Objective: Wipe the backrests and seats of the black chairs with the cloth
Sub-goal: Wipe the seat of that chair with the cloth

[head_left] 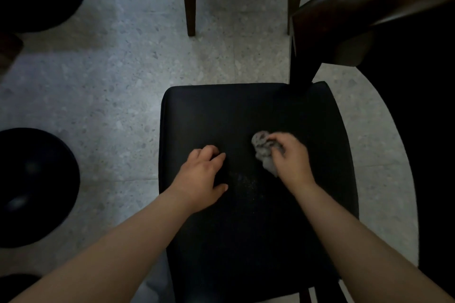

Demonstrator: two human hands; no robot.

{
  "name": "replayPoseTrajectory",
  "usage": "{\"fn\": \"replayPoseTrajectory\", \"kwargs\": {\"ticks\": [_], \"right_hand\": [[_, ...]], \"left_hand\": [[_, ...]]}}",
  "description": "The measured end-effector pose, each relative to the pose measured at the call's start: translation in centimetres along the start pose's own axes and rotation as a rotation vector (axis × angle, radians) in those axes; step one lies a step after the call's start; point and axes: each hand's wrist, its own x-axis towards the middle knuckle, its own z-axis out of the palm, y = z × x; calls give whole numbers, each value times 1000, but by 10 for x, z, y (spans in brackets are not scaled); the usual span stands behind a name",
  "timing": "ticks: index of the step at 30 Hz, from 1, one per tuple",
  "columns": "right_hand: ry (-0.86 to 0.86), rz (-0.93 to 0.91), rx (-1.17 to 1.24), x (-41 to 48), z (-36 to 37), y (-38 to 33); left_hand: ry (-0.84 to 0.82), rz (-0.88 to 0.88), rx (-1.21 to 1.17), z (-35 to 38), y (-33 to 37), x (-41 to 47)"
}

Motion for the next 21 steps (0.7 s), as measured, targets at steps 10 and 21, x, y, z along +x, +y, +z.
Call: {"fn": "replayPoseTrajectory", "kwargs": {"ticks": [10,21], "right_hand": [[239,26,79,5,-46,21],[-206,93,92,-40,-15,15]], "left_hand": [[-73,-68,71,-1,7,6],[-79,-82,88,-2,10,9]]}}
